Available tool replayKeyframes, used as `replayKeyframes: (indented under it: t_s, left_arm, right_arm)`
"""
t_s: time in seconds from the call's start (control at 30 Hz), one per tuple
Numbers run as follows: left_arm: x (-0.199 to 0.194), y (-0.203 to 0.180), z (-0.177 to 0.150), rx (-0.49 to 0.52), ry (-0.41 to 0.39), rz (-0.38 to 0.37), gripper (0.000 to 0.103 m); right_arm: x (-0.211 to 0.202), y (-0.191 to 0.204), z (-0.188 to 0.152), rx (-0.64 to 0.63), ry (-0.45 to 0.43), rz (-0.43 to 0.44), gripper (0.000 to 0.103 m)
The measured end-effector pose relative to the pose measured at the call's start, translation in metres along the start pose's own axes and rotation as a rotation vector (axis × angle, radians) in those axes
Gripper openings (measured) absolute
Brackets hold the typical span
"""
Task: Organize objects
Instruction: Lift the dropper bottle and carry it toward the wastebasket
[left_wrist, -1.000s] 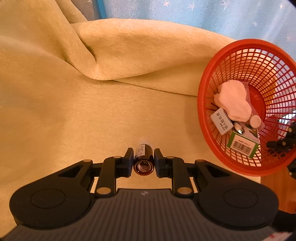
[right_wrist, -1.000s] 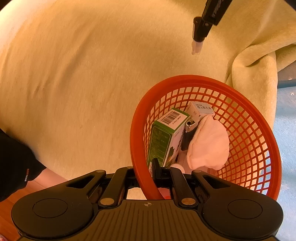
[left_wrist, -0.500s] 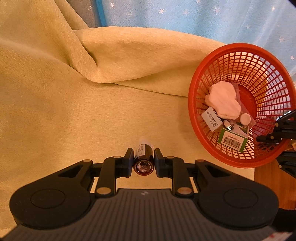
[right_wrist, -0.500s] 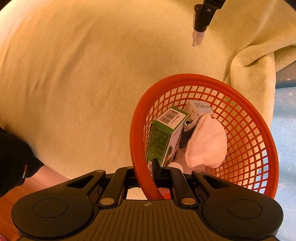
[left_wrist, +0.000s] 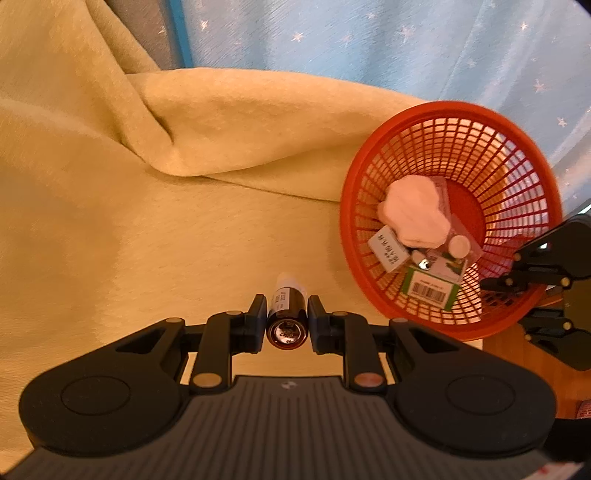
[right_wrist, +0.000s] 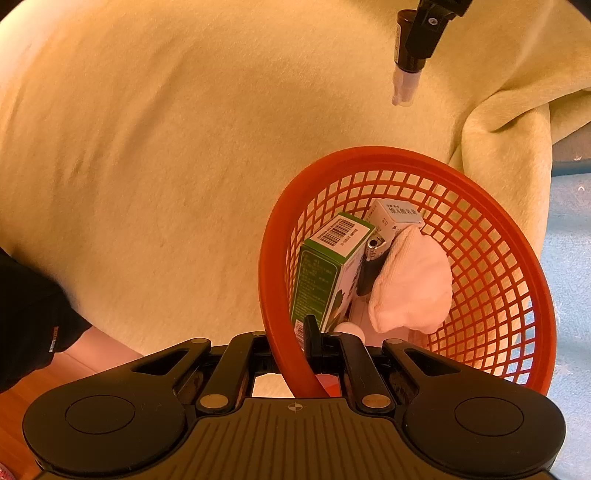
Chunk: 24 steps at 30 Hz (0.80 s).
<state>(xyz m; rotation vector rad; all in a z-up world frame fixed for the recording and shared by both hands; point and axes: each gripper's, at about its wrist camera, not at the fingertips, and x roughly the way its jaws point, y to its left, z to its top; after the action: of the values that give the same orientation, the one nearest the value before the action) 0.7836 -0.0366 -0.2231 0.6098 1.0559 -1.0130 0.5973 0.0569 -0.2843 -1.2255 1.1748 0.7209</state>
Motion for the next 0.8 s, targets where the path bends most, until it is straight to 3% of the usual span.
replayKeyframes:
  t_s: [0.8]
  left_arm:
    - [-0.015, -0.042, 0.025, 0.051, -0.04, -0.135, 0.019]
  right_arm:
    - [-0.001, 0.001, 0.003, 0.018, -0.007, 0.005, 0.004]
